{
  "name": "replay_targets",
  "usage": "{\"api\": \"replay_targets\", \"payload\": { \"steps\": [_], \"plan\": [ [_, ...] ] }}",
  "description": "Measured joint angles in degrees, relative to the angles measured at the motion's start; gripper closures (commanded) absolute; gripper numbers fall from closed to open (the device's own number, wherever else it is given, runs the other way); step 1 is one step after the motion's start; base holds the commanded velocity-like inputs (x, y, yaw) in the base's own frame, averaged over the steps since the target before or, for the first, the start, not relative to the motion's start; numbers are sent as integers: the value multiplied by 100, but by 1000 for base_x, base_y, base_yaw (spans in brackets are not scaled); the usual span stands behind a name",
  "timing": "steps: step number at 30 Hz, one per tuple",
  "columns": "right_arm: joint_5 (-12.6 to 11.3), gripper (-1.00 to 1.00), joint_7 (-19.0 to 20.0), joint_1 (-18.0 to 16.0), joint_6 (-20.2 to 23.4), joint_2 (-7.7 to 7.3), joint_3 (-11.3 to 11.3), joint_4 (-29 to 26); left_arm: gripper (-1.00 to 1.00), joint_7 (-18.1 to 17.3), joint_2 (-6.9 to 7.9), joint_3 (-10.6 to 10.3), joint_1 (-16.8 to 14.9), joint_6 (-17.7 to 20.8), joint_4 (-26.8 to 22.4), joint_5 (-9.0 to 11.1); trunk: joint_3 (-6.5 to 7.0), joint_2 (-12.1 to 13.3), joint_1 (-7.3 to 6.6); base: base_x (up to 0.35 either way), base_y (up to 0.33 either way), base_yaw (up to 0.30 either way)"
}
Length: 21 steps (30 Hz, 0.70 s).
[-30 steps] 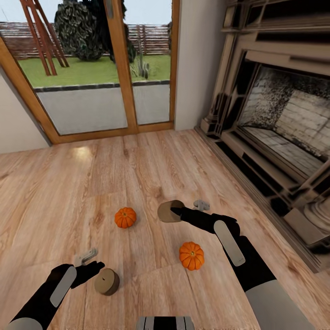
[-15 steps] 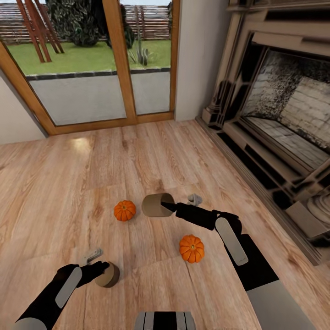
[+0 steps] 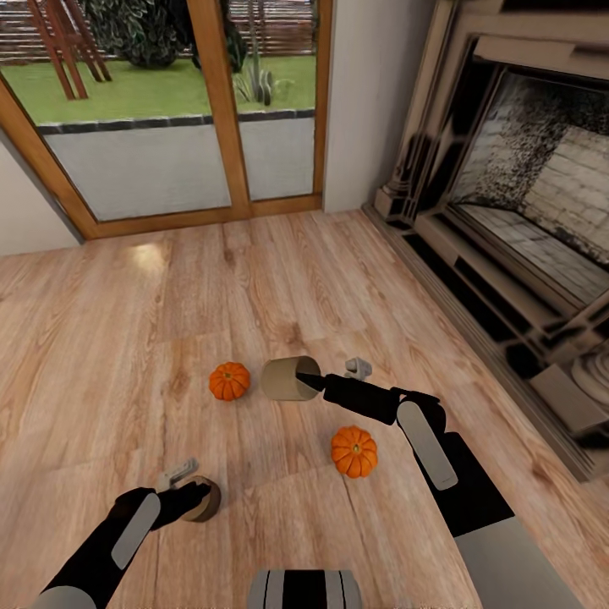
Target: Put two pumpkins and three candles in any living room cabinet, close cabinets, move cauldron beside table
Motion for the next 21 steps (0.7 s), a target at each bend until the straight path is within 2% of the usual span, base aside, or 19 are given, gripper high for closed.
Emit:
{"api": "replay_targets", "payload": {
  "steps": [7,15,21],
  "plan": [
    [-9,100,1,0,1,0,0,-1,-100,0,4,-121,1,-254,3,2,-23,-2,2,0,0,0],
    [-8,100,-1,0,1,0,0,-1,-100,0,10,-142,2,-283,0,-7,-23,-2,2,5,0,0],
    [1,100,-1,0,1,0,0,0,-100,0,12,-143,1,-284,2,-7,-23,-2,1,133,0,0]
  ]
}}
